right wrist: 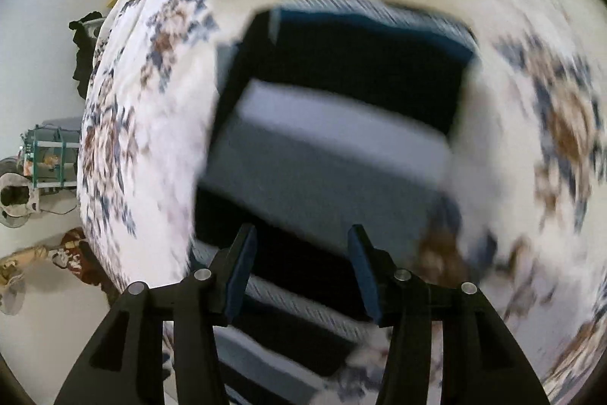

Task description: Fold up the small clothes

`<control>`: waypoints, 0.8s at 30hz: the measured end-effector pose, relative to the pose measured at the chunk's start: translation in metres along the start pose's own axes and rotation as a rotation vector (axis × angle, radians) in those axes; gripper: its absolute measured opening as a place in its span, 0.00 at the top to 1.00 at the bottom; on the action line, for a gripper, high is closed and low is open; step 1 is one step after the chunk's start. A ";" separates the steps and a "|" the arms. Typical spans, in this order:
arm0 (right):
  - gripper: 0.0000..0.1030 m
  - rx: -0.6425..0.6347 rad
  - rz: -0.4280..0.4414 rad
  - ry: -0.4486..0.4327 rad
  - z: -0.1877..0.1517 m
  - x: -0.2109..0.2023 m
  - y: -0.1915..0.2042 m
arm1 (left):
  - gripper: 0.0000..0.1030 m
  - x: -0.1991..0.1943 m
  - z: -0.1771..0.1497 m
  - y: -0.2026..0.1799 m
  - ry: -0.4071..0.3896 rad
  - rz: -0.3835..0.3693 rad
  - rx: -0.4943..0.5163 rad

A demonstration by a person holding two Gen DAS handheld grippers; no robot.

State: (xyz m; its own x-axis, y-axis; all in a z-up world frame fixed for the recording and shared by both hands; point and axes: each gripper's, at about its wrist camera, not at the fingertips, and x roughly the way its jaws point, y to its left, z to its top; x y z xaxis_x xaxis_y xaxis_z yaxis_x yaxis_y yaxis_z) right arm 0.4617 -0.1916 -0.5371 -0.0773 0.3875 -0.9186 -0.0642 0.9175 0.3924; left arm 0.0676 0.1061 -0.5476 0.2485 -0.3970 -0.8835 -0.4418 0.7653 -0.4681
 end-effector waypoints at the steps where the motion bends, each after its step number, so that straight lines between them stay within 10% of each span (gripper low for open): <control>1: 0.49 0.033 0.016 0.006 -0.013 0.001 -0.014 | 1.00 0.009 -0.003 -0.001 0.036 0.009 0.001; 9: 0.49 0.232 0.148 -0.018 -0.064 -0.002 -0.088 | 0.98 -0.045 0.007 0.038 0.001 0.117 -0.078; 12: 0.49 0.259 0.172 -0.053 -0.049 -0.006 -0.097 | 0.65 -0.059 0.046 0.014 -0.042 0.089 -0.042; 14: 0.49 0.290 0.185 -0.086 -0.031 -0.010 -0.104 | 0.36 -0.053 0.093 -0.018 -0.083 0.012 0.001; 24: 0.41 0.434 0.176 -0.224 0.082 0.004 -0.138 | 0.36 0.112 0.327 -0.210 -0.036 -0.207 0.321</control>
State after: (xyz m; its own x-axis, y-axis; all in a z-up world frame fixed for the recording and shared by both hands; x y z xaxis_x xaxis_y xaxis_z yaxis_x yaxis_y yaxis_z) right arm 0.5520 -0.3088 -0.5989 0.1679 0.5052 -0.8465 0.3525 0.7711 0.5302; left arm 0.4703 0.0664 -0.5431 0.3367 -0.5461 -0.7670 -0.0880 0.7928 -0.6031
